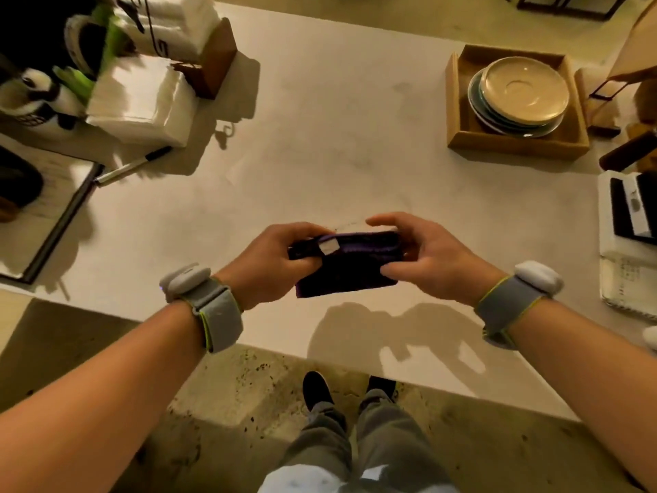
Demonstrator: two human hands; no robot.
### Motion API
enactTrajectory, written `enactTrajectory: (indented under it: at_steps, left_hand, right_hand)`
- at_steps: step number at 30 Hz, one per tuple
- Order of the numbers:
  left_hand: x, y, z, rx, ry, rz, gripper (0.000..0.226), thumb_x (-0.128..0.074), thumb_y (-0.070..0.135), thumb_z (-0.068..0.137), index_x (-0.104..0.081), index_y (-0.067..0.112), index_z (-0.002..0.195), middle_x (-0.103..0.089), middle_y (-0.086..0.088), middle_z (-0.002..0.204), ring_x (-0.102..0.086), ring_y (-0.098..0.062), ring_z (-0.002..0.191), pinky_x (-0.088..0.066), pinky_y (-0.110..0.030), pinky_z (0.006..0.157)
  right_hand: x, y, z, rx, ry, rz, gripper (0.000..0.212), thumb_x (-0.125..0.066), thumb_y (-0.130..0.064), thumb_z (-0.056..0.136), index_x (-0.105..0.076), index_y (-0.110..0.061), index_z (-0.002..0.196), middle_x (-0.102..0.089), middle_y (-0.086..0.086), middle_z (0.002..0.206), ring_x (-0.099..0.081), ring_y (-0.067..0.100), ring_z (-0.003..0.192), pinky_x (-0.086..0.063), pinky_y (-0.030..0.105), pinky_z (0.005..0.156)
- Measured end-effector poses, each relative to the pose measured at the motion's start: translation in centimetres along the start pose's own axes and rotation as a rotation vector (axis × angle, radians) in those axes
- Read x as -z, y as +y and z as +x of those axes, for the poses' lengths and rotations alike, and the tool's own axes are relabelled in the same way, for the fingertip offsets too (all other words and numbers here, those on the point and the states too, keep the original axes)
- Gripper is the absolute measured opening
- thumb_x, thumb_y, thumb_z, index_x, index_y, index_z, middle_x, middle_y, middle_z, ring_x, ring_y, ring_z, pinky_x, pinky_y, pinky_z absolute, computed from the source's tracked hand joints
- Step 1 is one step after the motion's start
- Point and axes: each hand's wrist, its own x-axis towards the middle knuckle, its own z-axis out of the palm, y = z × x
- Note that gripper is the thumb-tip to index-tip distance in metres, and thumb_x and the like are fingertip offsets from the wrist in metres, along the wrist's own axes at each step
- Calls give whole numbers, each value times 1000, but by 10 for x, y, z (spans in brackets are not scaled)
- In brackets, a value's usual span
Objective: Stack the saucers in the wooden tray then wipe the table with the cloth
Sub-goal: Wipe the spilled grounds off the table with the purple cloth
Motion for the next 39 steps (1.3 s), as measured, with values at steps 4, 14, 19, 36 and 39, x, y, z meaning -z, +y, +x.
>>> enactTrajectory:
  at_steps: [4, 14, 19, 36, 39]
  left_hand:
    - [4, -2, 23, 147, 72, -315, 31, -57, -5, 90, -64, 12, 116, -68, -17, 110, -67, -28, 94, -59, -43, 82]
    - [26, -9, 88, 256, 347, -361, 51, -68, -5, 81, -54, 13, 127, -57, -16, 119, -66, -31, 99, -58, -44, 83]
    - [27, -14, 112, 211, 481, 3, 49, -72, 18, 80, -54, 22, 126, -58, -7, 123, -64, -25, 102, -56, -43, 88]
    - [27, -23, 111, -328, 162, 953, 33, -57, 4, 90, -61, 4, 122, -67, -17, 119, -63, -37, 104, -55, -45, 83]
    - [31, -20, 118, -324, 148, 986, 30, -50, 5, 92, -60, 3, 120, -68, -18, 113, -63, -39, 97, -54, -47, 79]
  right_hand:
    - [14, -4, 42, -68, 106, 189, 46, -63, 16, 77, -59, -13, 113, -62, 15, 96, -64, 24, 81, -58, 31, 71]
    - [28, 0, 128, -122, 349, 13, 29, -70, -2, 76, -62, -29, 82, -63, 7, 100, -65, 30, 85, -59, 39, 71]
    - [29, 2, 159, -76, 405, -301, 15, -69, -16, 76, -67, -28, 86, -65, 4, 107, -63, 25, 89, -55, 40, 82]
    - [36, 8, 145, 379, -113, -1196, 54, -58, -8, 87, -42, -8, 139, -41, 16, 148, -37, 33, 136, -29, 37, 110]
    - [30, 11, 155, 376, -125, -1276, 54, -52, -11, 90, -37, -8, 142, -37, 16, 150, -31, 31, 139, -19, 38, 115]
